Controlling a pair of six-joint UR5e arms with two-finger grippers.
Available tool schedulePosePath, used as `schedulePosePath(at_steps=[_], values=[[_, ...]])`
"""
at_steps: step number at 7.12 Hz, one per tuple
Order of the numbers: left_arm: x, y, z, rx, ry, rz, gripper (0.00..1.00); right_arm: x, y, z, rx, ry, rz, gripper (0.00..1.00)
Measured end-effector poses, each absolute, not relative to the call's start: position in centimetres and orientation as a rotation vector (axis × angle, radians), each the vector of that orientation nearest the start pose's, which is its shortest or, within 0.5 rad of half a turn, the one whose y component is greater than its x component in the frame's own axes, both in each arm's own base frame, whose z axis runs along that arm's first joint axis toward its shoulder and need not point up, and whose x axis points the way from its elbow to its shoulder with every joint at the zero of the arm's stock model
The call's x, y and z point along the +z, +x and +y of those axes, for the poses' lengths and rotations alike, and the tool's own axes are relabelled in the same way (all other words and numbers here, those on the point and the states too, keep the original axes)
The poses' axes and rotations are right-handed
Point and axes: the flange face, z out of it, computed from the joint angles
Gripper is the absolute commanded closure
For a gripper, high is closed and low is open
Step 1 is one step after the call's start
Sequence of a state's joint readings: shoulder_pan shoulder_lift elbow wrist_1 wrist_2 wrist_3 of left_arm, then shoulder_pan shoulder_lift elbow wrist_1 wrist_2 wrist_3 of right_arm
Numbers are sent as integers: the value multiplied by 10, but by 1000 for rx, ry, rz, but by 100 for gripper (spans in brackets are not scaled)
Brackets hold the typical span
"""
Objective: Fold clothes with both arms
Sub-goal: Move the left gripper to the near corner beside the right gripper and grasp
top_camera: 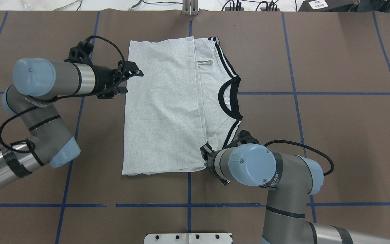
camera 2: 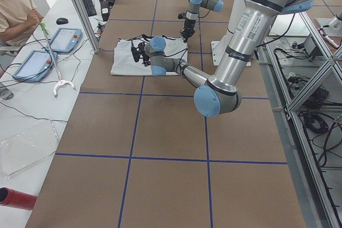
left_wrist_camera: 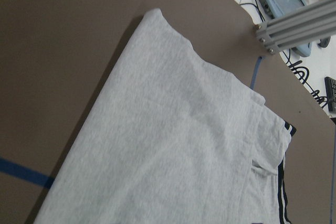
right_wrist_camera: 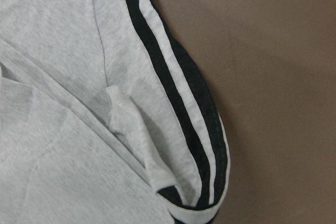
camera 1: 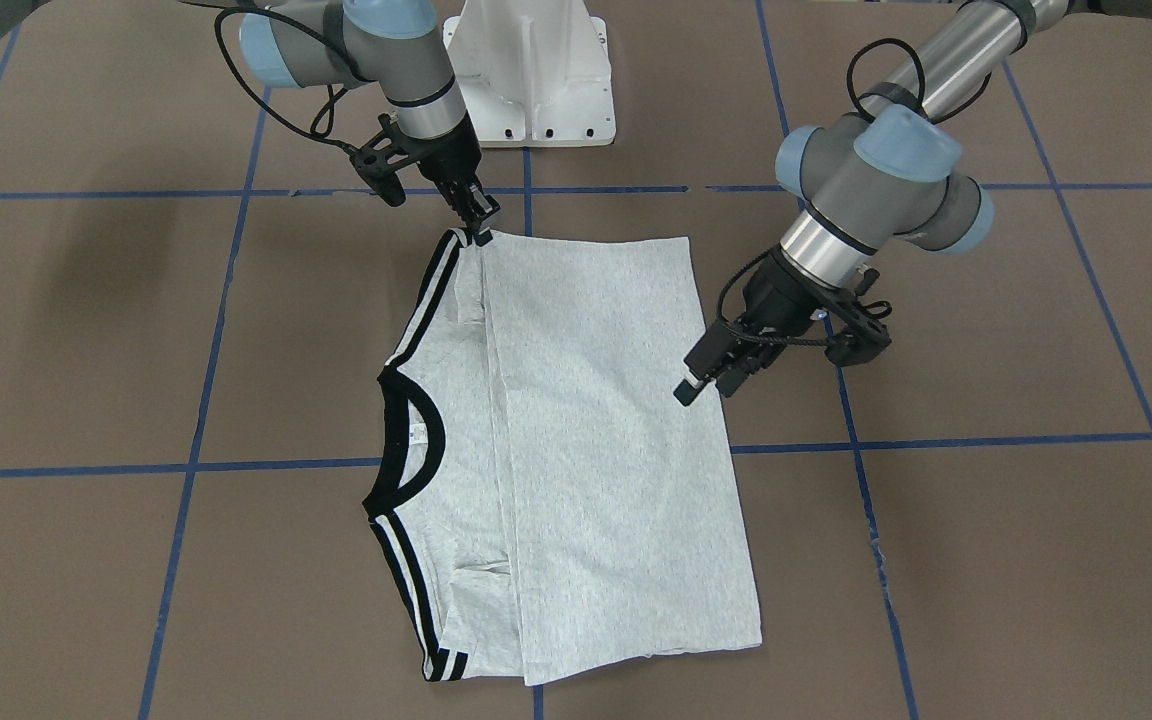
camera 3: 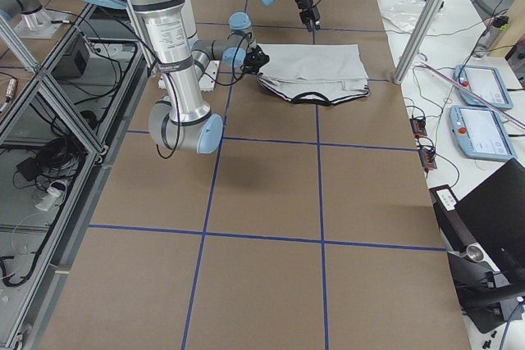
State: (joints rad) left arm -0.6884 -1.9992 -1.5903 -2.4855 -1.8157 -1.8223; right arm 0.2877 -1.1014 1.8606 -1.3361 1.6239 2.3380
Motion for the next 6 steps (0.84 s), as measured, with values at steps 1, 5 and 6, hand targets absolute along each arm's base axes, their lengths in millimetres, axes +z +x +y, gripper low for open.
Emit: schedulePosePath(at_steps=[1, 5, 6], values=[[294, 437, -452, -626, 50, 1385, 10, 242, -550, -294, 934, -298, -997, 100], [288, 458, -333, -765, -167, 1266, 10, 240, -546, -287, 924, -305, -1005, 100], [290, 469, -311, -813, -210, 1192, 11, 239, -545, -286, 923, -305, -1006, 100]])
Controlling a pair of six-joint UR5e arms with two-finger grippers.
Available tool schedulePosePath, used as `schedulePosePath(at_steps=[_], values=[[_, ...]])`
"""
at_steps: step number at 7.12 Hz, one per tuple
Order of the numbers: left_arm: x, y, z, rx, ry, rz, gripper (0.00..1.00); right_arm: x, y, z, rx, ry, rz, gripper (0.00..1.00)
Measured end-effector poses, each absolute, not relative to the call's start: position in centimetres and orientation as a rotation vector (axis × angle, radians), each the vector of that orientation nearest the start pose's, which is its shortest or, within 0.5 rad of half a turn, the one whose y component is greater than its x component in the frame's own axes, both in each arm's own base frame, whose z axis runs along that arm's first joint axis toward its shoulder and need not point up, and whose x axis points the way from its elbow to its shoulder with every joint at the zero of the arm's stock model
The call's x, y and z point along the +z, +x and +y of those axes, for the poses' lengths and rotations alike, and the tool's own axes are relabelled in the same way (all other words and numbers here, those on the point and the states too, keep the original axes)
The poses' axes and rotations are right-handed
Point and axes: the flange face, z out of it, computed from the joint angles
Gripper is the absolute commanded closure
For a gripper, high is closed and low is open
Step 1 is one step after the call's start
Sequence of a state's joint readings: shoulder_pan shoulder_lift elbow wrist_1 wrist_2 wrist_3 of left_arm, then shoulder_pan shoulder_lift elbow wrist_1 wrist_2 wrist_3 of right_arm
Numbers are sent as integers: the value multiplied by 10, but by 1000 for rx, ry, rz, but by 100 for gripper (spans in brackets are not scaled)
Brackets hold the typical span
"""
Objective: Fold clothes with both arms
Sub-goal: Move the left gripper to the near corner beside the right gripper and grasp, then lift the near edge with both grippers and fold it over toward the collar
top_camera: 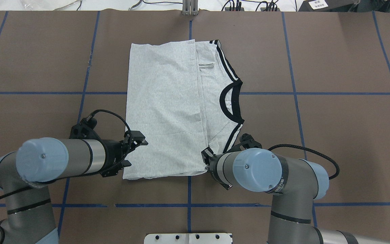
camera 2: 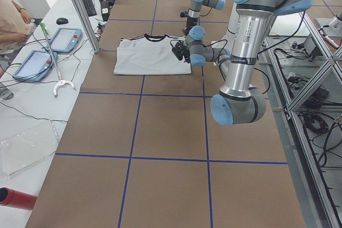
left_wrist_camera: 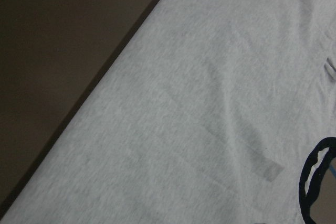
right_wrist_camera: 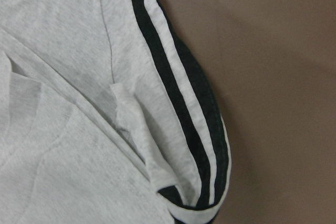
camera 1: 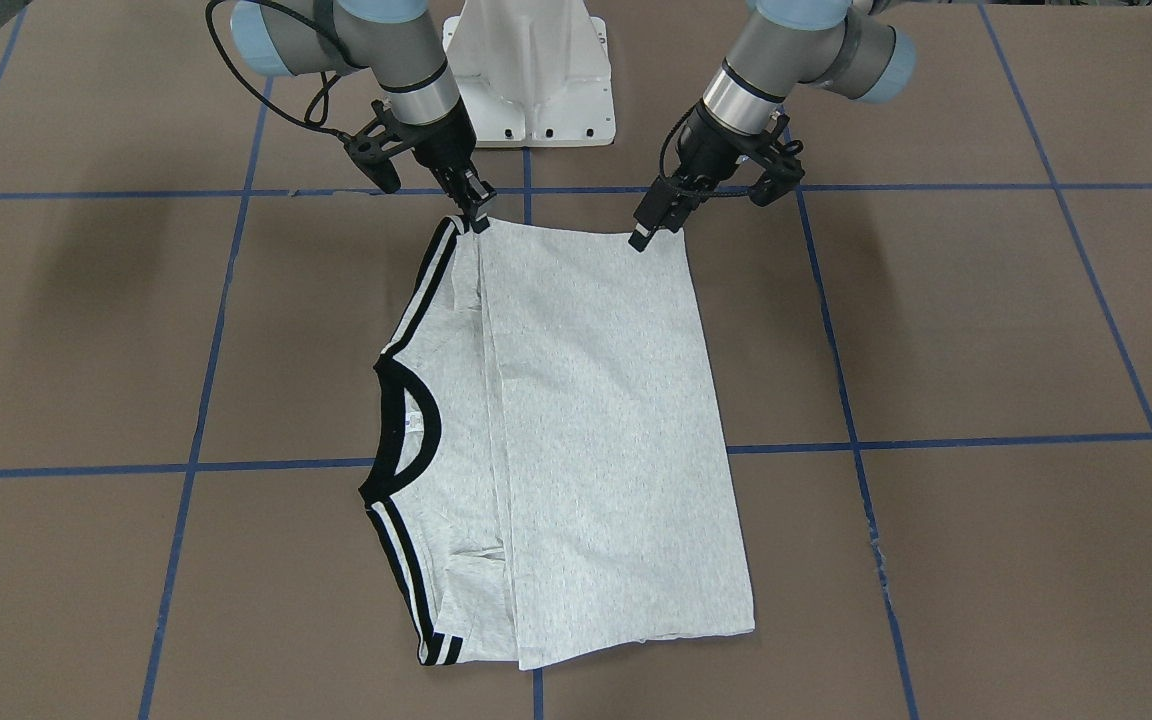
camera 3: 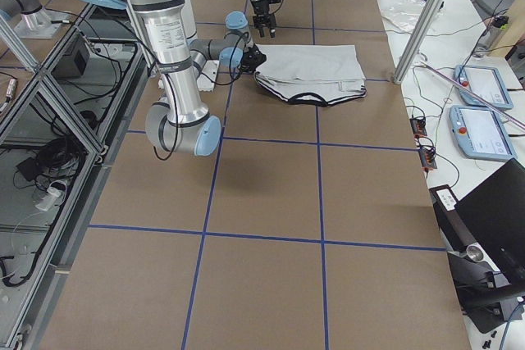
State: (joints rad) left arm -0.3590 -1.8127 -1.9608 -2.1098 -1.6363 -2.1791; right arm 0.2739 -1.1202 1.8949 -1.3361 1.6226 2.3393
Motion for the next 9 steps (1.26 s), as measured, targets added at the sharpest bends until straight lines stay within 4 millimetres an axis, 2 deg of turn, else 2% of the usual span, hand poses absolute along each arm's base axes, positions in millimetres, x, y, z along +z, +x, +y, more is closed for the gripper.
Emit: schedulePosePath(at_steps=[2, 6, 7, 8, 9], values=[[307, 490, -282, -865, -217, 1067, 12, 238, -544, -286, 924, -304, -1010, 100], [334, 502, -269, -871, -194, 962, 16, 240, -544, -286, 924, -302, -1007, 100], [338, 505, -269, -869, -189, 951, 22, 240, -544, -286, 924, -302, -1006, 100], [341, 507, -268, -866, -188, 944, 37, 240, -544, -286, 924, -302, -1006, 100], [341, 509, -267, -866, -188, 942, 58, 239, -544, -286, 924, -303, -1007, 100]])
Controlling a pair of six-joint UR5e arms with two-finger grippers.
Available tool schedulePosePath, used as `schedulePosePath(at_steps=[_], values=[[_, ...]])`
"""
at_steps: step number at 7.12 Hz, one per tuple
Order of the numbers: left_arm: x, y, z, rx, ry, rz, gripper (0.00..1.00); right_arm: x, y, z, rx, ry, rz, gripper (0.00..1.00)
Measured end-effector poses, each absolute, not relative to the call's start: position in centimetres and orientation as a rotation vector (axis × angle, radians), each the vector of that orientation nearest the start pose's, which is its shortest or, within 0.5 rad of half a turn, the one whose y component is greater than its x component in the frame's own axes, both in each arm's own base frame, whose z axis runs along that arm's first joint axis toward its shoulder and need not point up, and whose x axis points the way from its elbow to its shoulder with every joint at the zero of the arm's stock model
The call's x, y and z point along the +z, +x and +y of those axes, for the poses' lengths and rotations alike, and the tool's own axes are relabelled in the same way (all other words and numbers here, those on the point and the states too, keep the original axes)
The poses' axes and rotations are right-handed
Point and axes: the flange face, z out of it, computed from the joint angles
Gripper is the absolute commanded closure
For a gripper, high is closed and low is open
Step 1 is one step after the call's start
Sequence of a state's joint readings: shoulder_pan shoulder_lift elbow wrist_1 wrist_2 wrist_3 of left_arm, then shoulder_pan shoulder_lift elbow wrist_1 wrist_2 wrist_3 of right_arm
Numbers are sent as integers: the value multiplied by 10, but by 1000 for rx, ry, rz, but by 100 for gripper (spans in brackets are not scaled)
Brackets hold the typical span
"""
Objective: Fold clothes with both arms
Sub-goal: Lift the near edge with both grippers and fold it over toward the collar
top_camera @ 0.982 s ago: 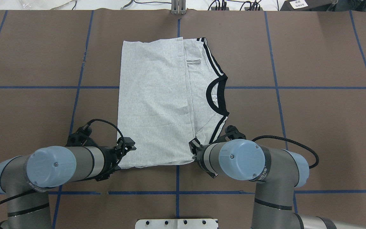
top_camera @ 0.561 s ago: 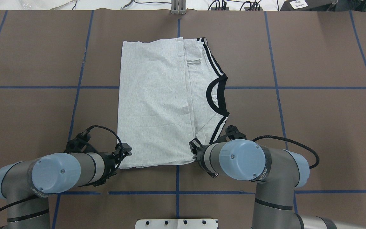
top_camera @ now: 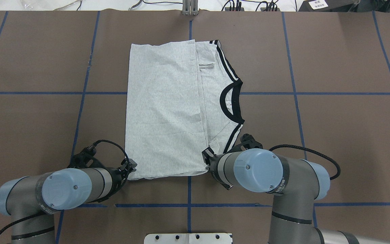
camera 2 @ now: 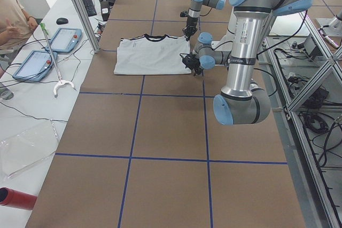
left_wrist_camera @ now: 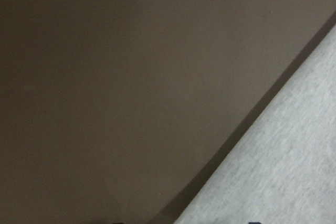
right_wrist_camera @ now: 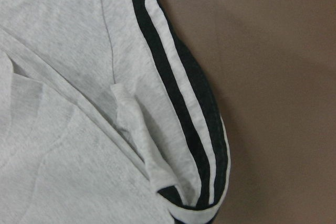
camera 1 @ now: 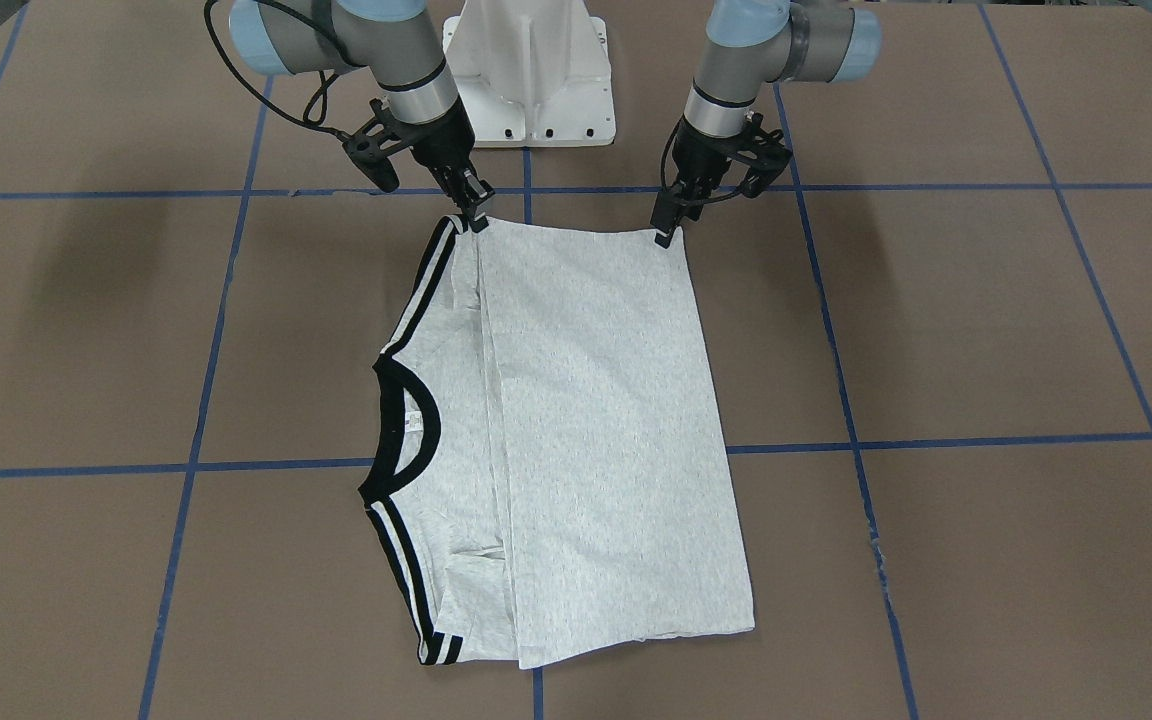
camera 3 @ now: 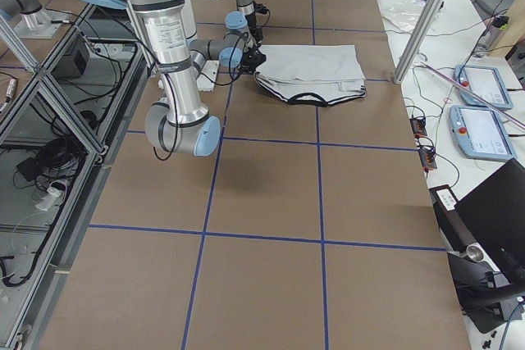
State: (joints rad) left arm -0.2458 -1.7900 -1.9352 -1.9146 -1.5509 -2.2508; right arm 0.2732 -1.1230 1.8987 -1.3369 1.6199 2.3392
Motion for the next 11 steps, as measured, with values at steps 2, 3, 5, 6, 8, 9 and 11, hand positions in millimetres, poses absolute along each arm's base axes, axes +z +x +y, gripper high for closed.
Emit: schedulePosePath(at_steps=[2, 3, 5, 6, 8, 9, 11], values=[[337, 511, -267, -868, -193, 948, 100, 237, -543, -286, 923, -305, -1012, 100], [337, 510, -267, -869, -194, 949, 100, 236, -542, -286, 923, -305, -1014, 100], [332, 506, -268, -869, -194, 961, 100, 236, -542, -286, 922, -306, -1015, 100], [326, 502, -267, -867, -195, 975, 100, 235, -541, -286, 923, -306, -1017, 100], [295, 486, -256, -840, -216, 1040, 100, 233, -529, -278, 917, -311, -1020, 100], [269, 476, -236, -803, -248, 1086, 100, 230, -517, -261, 910, -329, -1007, 100], [230, 455, -213, -759, -291, 1148, 100, 213, -486, -235, 922, -359, -971, 100]])
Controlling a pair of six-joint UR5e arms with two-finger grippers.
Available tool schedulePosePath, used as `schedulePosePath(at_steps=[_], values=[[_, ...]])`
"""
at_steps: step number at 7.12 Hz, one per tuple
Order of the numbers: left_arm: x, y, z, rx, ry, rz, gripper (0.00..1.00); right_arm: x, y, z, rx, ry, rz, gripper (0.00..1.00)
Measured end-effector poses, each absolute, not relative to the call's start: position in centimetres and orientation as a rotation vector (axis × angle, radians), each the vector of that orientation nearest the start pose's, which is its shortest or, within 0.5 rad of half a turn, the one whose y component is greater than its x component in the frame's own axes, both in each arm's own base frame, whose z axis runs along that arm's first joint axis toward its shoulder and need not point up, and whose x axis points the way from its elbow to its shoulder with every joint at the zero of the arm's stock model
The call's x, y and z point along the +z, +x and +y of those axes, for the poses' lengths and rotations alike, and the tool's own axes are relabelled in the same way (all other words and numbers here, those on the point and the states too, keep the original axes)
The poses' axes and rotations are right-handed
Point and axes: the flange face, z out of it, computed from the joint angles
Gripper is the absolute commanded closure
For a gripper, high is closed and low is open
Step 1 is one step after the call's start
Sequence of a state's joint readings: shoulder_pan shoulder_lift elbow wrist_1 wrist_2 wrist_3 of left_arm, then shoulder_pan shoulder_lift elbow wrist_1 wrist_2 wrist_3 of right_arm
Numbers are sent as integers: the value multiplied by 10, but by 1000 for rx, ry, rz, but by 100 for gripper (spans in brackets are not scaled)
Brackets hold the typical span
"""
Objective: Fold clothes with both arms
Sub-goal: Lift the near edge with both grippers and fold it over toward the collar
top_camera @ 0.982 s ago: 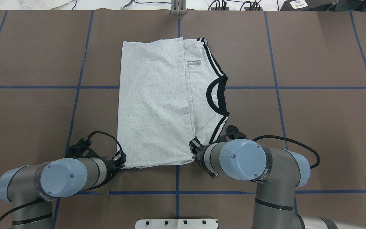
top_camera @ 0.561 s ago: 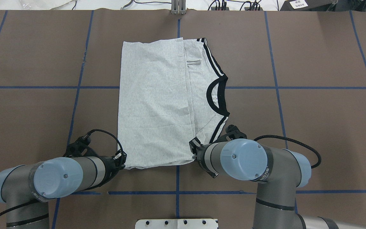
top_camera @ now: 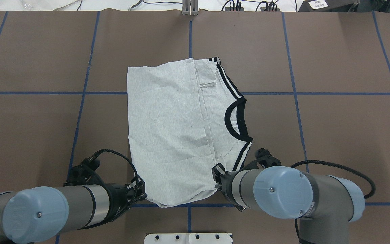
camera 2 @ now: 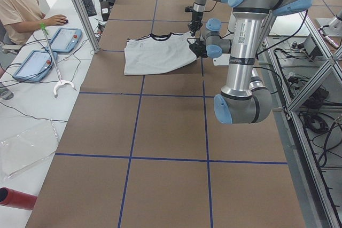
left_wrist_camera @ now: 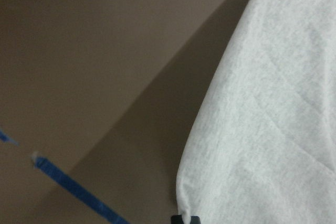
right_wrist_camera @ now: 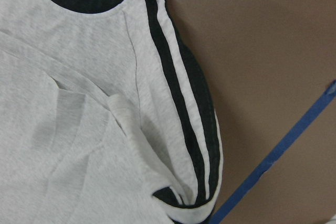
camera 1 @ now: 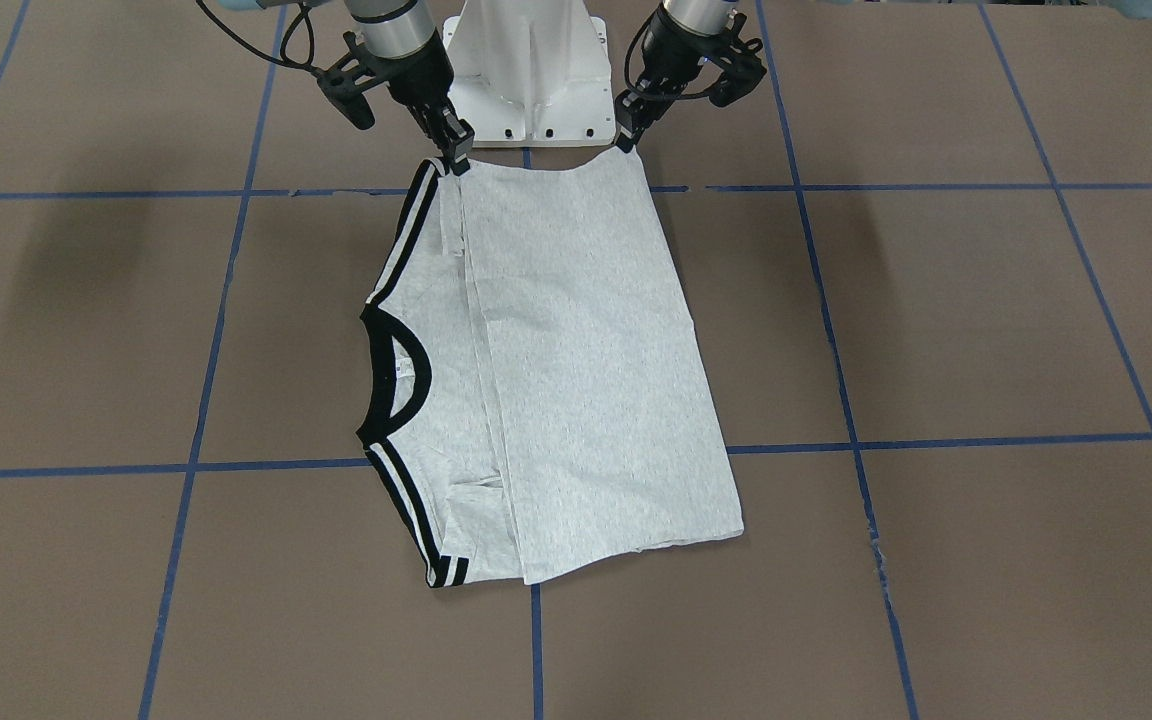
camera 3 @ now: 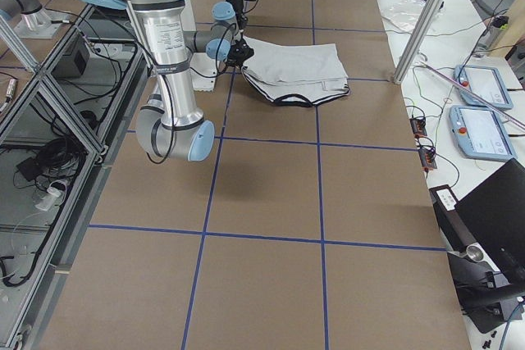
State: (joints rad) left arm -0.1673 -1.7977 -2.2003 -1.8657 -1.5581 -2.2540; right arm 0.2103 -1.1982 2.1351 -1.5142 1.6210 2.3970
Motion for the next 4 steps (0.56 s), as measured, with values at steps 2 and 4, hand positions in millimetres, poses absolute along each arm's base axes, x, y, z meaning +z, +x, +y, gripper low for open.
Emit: schedulePosePath(at_steps=[2, 4], values=[[213, 433, -251, -741, -184, 1152, 100, 191, -463, -270, 931, -339, -954, 100], [214, 402, -325, -707, -34, 1121, 100, 165, -467, -352, 927, -272, -946, 100]])
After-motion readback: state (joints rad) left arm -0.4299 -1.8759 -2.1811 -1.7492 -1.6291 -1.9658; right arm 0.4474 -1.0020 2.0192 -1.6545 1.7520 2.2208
